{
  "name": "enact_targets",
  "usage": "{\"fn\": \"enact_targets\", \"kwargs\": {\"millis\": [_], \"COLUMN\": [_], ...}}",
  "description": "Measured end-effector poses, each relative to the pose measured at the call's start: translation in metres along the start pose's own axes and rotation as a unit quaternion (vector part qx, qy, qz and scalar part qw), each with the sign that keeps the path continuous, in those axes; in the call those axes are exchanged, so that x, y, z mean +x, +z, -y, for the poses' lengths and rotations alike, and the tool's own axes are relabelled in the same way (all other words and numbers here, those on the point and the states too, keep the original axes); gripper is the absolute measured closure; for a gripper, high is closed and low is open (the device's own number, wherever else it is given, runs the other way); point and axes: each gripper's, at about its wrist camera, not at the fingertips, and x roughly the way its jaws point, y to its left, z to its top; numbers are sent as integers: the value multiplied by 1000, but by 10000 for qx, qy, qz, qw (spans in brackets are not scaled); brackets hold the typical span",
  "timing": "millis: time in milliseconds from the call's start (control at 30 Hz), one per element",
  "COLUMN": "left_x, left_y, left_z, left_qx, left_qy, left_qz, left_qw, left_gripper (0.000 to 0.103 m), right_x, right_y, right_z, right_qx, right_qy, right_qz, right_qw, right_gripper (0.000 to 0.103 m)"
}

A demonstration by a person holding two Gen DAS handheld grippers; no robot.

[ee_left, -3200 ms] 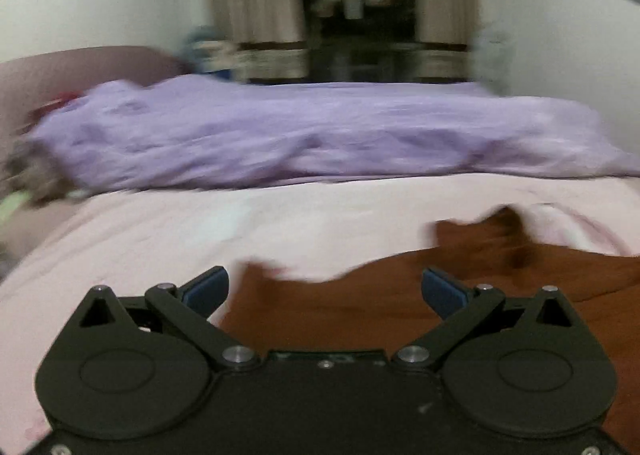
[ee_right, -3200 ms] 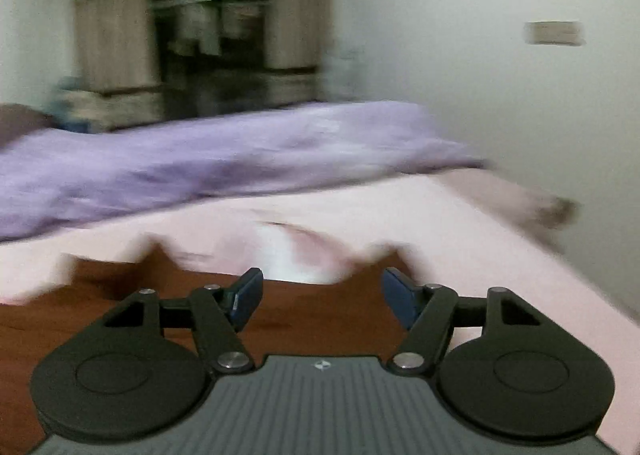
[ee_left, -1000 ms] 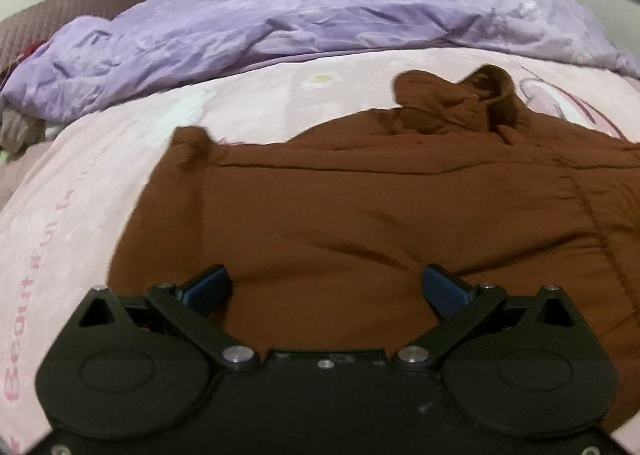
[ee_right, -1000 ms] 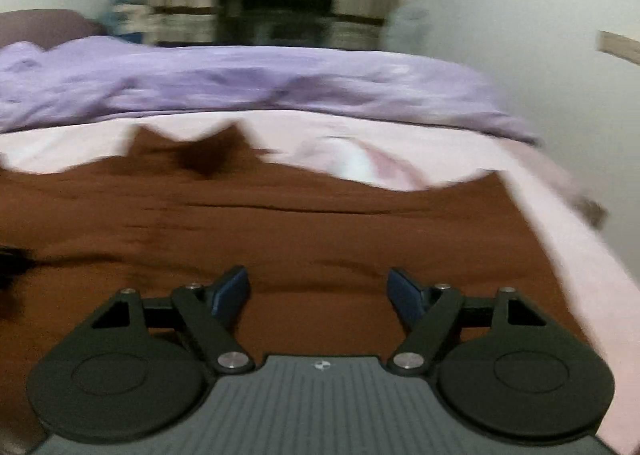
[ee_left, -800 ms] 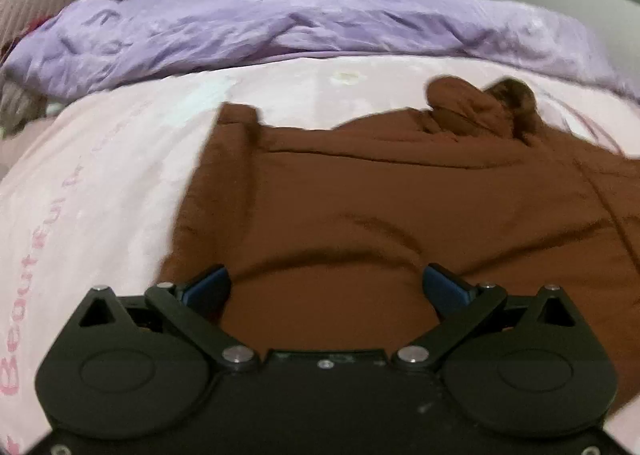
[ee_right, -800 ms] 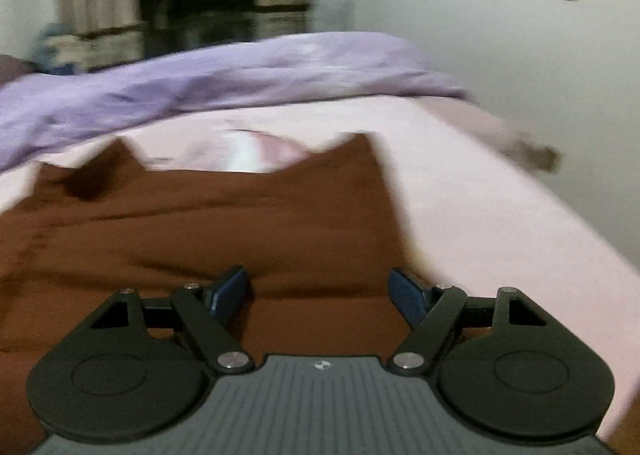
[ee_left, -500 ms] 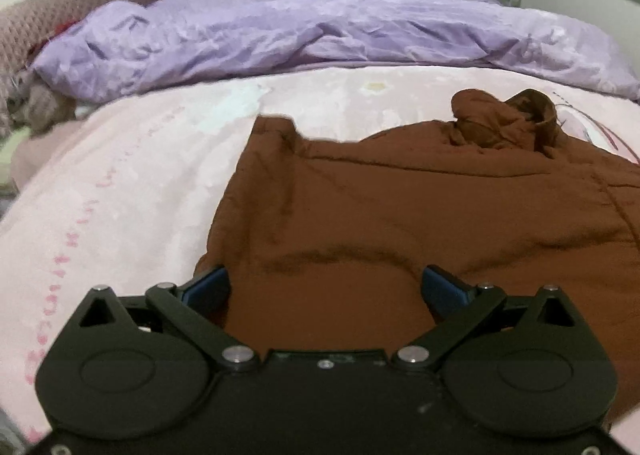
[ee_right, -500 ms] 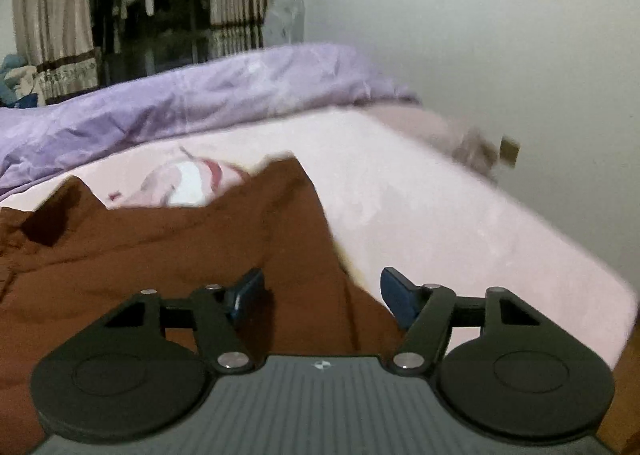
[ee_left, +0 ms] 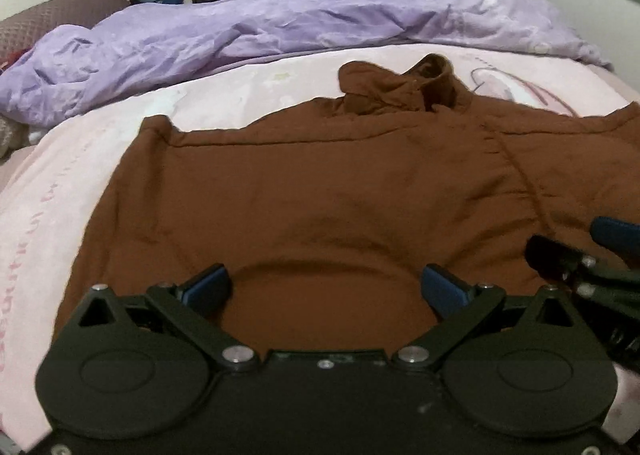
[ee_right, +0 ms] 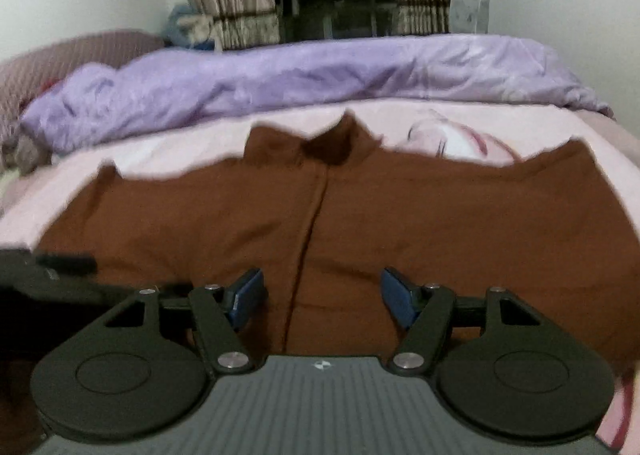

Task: Fold large clothes

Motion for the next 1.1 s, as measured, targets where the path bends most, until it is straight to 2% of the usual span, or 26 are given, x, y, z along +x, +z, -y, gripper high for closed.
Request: {"fn": "enact_targets", "kwargs": {"millis": [100,167,300,400,500,567,633,733,867,967,1100], "left_x": [0,0,-1,-4,-3,-3,-4,-4,-6,-8,-10], "left_y": [0,0,1,-3,-10,-15,-16,-14,-14,-14,-14], "left_z": [-11,-22,-55,-85,-110,-123,-128,-116,-108,-108,-107], "left_qx": [-20,-131,-384,-532,-606,-762,-893,-698,-547,-581,-513], "left_qy": [58,187,453,730,1205,974,897,1075,1229,1259,1310], "left_qz": [-25,-53,-75,-67,-116,-112,-109,-37,16,3,5], "left_qw": [10000,9997,9982,9959,9908,9923,9919,9917,9909,9903,9901], "left_gripper": [0,0,0,0,0,0,0,0,0,0,0], "right_x": [-4,-9,-19,-30,-41,-45,-52,-62,-75,-70,-59], "right_y": [-1,0,-11,-16,-20,-24,-27,-33,-45,-47,-43], "right_z": [11,27,53,91,125,140,155,171,178,182,187], "right_qx": [-68,20,-62,357,771,996,1364,1901,2291,2321,2366], "right_qy": [-82,-104,-1068,-1371,-1659,-1921,-2107,-2023,-2059,-1942,-1980], "right_qz": [56,66,112,137,138,61,15,-44,-138,-209,-260], "right_qw": [9999,9999,9942,9898,9830,9763,9680,9607,9513,9529,9509], "right_gripper": [22,16,15,13,13,13,13,13,9,8,0]}}
